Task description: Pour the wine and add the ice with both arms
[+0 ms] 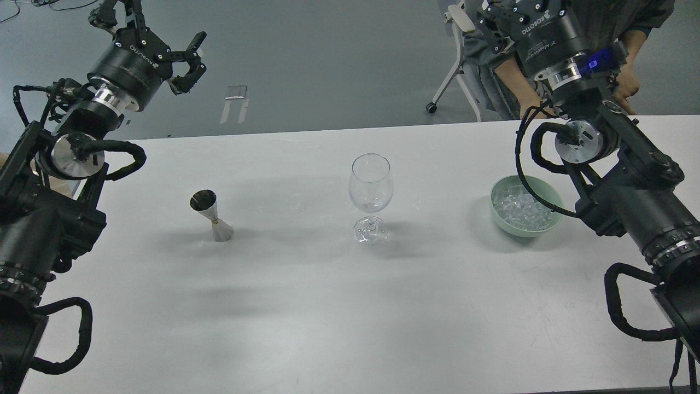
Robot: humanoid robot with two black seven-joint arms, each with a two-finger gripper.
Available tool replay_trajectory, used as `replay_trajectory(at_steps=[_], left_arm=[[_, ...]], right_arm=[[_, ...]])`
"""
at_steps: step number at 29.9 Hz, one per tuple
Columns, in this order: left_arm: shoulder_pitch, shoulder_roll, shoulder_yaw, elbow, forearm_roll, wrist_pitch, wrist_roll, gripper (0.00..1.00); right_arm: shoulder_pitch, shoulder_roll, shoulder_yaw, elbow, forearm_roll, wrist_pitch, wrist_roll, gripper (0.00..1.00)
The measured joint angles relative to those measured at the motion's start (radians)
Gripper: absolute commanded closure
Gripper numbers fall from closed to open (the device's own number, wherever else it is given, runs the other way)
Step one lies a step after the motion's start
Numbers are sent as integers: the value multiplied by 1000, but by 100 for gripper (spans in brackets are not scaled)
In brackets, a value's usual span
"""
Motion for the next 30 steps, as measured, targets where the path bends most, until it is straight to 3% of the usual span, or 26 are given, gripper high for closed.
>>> replay_trajectory(at_steps=[13,30], left_arm=[[-1,-7,-2,3,-2,0,25,2],[2,-10,-17,18,-9,0,12,2]], right_arm=[[6,-6,3,-23,1,-2,0,0],[37,14,0,-59,2,-3,0,0]])
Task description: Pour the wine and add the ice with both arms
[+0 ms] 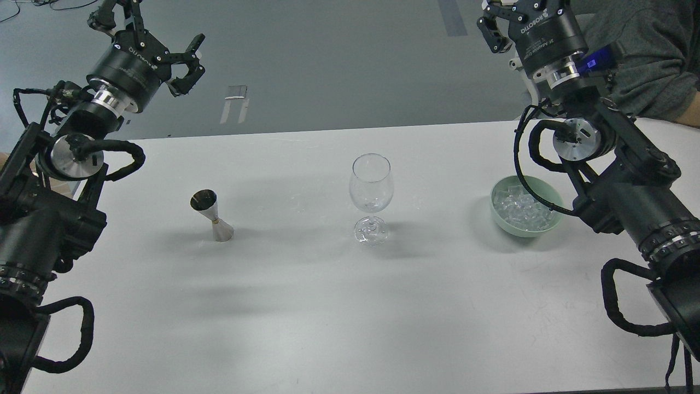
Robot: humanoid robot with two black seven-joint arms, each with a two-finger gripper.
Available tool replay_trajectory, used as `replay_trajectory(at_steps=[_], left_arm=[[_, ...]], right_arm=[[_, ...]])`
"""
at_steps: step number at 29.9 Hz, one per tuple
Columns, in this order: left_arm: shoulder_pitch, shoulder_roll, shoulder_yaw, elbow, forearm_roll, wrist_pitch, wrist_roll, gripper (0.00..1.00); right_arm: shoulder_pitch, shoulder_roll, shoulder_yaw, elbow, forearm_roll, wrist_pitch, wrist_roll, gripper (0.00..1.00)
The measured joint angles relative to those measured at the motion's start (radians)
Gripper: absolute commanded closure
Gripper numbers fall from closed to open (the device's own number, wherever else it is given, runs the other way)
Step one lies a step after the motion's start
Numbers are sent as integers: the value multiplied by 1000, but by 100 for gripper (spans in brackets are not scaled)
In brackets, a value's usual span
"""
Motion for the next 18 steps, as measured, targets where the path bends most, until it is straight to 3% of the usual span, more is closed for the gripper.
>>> replay_trajectory(at_steps=[15,18], left_arm=[[-7,-26,0,51,-43,0,-17,2],[-2,-32,1,51,-43,0,-19,2]], right_arm=[[88,2,-17,-94,1,2,0,0],[97,4,-32,-97,27,2,-85,0]])
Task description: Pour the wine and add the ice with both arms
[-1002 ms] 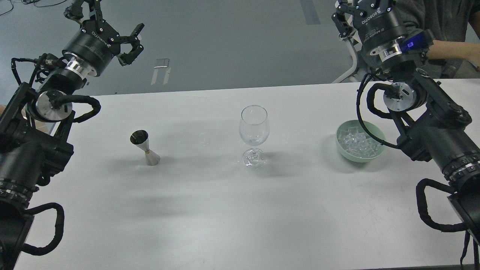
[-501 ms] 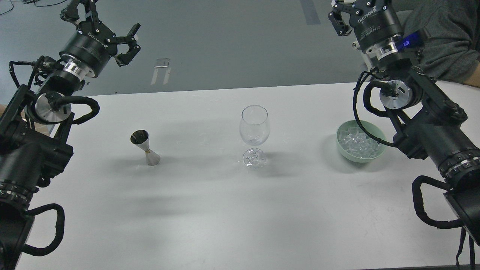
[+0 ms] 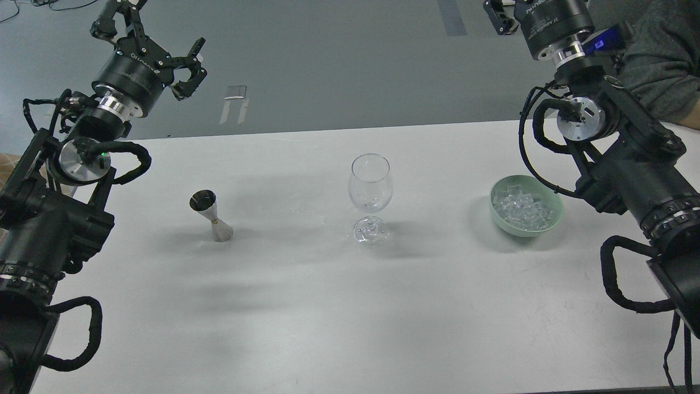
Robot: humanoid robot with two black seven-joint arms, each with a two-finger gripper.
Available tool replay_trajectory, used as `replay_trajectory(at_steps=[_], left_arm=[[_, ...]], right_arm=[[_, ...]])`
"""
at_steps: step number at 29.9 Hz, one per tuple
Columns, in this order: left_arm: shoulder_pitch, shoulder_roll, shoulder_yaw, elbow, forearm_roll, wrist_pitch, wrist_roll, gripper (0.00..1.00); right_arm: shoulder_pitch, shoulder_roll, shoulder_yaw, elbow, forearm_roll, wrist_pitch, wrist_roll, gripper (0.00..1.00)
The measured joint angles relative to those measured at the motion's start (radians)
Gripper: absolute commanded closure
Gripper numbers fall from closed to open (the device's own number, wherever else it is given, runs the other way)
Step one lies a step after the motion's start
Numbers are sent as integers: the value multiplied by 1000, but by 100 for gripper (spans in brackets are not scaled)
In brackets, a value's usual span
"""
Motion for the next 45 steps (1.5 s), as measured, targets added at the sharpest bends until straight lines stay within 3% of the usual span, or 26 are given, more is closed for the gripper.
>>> replay_trajectory(at_steps=[3,7,17,24,45], left_arm=[[1,0,0,0,0,0,-1,2],[1,1,1,0,-1,0,-1,2],[1,-11,1,0,-1,0,-1,2],[6,-17,2,-11,-1,0,-20,2],[1,-11,10,-19,0,0,-18,2]], right_arm=[[3,6,-4,-1,71,0,-124,0],[6,7,-4,-1,104,2,-179,0],[16,3,5,-66,108,-1,-183,0],[7,31,5,-55,110,12,-185,0],[-5,28,-4,-42,107,16,-183,0]])
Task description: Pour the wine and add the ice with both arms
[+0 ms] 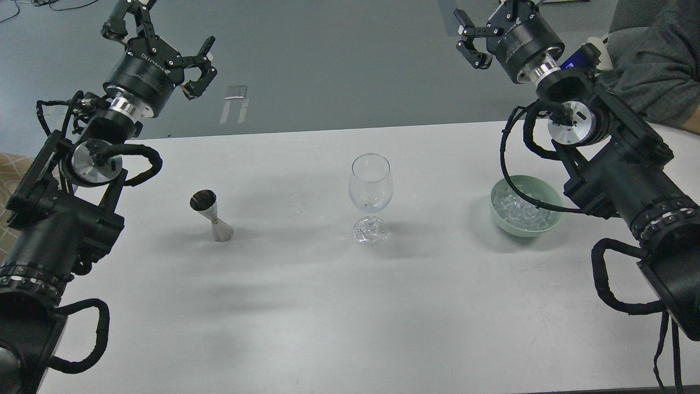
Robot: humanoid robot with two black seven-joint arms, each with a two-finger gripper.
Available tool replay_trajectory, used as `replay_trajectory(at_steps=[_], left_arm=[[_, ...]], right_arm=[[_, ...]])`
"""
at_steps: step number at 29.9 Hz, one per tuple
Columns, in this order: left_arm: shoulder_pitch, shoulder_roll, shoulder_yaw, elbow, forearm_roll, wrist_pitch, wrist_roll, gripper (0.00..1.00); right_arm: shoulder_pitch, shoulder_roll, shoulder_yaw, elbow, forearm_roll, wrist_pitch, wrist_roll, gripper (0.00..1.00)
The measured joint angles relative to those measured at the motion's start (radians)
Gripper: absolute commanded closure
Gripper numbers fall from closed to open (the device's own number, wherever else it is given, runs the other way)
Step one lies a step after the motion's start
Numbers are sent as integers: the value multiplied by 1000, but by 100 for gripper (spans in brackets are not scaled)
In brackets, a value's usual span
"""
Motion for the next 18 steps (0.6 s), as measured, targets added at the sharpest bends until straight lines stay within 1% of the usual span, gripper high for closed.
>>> replay_trajectory(at_steps=[4,6,7,11,12,14,18], left_arm=[[0,16,4,-26,0,0,13,2],[0,26,5,-45,-1,0,28,2],[0,32,1,-57,-4,0,46,3],[17,61,-10,-111,-62,40,174,4],[24,72,-11,-126,-90,49,198,4],[42,91,-12,-155,-132,57,221,5],[106,152,-26,-245,-198,63,230,7]], right_arm=[[0,0,-2,1,-1,-2,0,0],[0,0,-3,2,-2,-2,0,0],[0,0,-5,3,-2,-3,0,0],[0,-2,-8,8,-4,-8,0,0],[0,-2,-8,8,-5,-9,0,0],[0,-2,-9,8,-5,-10,0,0],[-3,-2,-11,7,-7,-12,0,0]])
